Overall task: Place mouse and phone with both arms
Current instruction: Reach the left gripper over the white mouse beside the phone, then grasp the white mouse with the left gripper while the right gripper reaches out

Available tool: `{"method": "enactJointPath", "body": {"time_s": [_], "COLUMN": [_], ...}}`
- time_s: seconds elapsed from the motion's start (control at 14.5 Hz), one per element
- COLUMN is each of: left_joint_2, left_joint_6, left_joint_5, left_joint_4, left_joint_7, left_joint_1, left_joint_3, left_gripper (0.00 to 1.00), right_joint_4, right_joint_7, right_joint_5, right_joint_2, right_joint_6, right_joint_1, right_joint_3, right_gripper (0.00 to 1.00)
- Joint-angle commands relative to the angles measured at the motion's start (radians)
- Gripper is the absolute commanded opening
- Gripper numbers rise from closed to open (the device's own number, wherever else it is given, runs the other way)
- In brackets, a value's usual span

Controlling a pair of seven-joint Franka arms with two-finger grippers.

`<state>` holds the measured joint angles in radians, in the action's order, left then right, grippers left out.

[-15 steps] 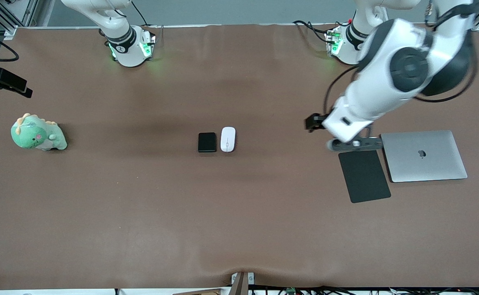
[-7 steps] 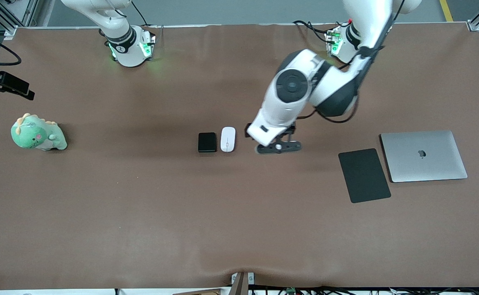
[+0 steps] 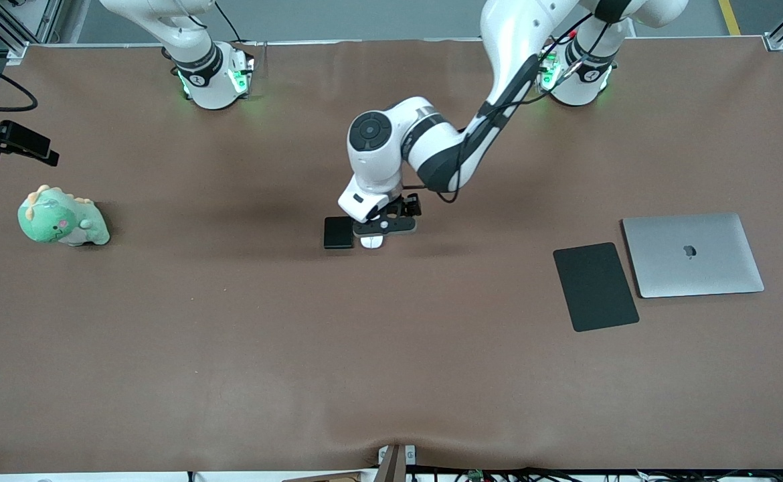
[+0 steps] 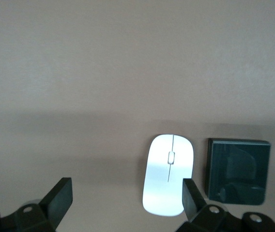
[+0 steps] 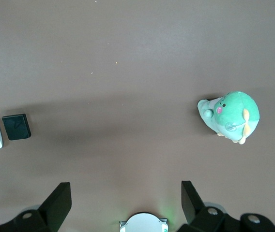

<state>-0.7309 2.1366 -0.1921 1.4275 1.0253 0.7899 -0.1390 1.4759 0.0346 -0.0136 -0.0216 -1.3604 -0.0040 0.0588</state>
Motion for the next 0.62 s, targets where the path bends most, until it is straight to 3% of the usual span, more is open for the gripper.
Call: {"method": "enactJointPath", "body": {"time_s": [0.0,0.21,0.55], "left_joint_2": [-0.057,-0.108,-0.125], "left_joint_6": [0.037,0.147,0.158], "left_joint_5": [-0.05,-0.052,-0.073], "left_joint_4": [-0.038,-0.039,-0.033], "left_joint_7": [0.006,0.002,0.001], "left_joint_1": [0.02,0.029,0.055], "left_joint_3": [0.009,0.009,0.01], "left_gripper": [1.0,1.0,1.0], "right_joint_4": [-0.022,-0.022,-0.022], "right_joint_7": [-0.01,-0.012,-0.012], "right_joint_5": [0.0,0.0,0.001], "right_joint_2": [-0.023,-0.041,-0.093], "right_joint_6": [0.011,0.006,0.004], "right_joint_1": [-0.002,-0.001,-0.004], "right_joint_3": [-0.007,-0.008,-0.008], "right_gripper": [1.0,1.0,1.0]}}
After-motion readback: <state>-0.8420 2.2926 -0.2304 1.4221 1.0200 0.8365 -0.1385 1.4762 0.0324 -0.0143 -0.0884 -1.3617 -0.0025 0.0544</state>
